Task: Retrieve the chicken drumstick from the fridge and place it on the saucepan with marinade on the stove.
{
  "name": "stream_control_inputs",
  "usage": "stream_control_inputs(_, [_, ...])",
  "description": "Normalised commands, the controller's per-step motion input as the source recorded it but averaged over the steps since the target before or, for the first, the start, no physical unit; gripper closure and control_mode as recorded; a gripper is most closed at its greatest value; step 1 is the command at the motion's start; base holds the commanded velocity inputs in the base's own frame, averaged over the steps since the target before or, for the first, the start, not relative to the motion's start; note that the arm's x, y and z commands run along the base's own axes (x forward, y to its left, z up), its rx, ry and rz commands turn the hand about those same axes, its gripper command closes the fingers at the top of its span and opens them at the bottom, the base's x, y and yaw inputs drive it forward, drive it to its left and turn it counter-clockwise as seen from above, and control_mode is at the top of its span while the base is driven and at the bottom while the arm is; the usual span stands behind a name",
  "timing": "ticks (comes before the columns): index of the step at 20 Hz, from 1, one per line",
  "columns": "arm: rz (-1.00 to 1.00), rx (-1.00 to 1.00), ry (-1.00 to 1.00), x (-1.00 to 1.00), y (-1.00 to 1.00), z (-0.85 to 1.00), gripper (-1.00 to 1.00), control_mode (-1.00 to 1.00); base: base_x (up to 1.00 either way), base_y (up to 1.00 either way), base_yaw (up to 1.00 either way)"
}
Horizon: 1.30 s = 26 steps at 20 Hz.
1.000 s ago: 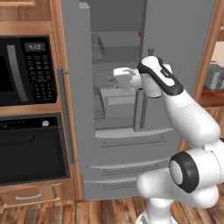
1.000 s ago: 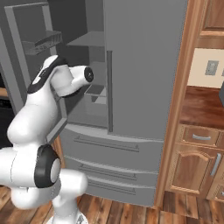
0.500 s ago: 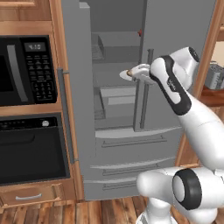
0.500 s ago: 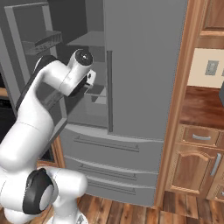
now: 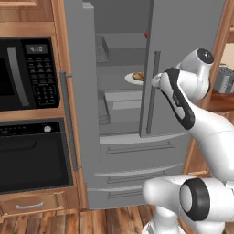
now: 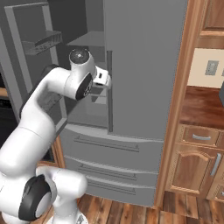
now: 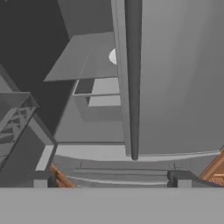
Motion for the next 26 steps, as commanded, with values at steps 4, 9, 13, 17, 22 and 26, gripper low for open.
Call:
stream_control_inputs(4, [0.01, -0.02, -0.08, 0.06, -0.13, -0.11, -1.0, -1.0, 0.0, 0.0, 0.0])
stream_control_inputs(9, [0.0, 0.0, -0.01, 0.15, -0.15, -0.08, -1.0, -1.0, 0.0, 0.0, 0.0])
stream_control_inputs(13, [-0.02, 0.0, 0.0, 0.27, -0.31, -0.2, -1.0, -1.0, 0.0, 0.0, 0.0])
stream_control_inputs(17, [-0.03, 0.0, -0.01, 0.47, -0.12, -0.22, -1.0, -1.0, 0.0, 0.0, 0.0])
stream_control_inputs(22, [-0.02, 0.0, -0.03, 0.6, 0.0, -0.13, -1.0, -1.0, 0.0, 0.0, 0.0])
stream_control_inputs(26, [-0.01, 0.0, 0.0, 0.59, 0.0, -0.13, -1.0, -1.0, 0.0, 0.0, 0.0])
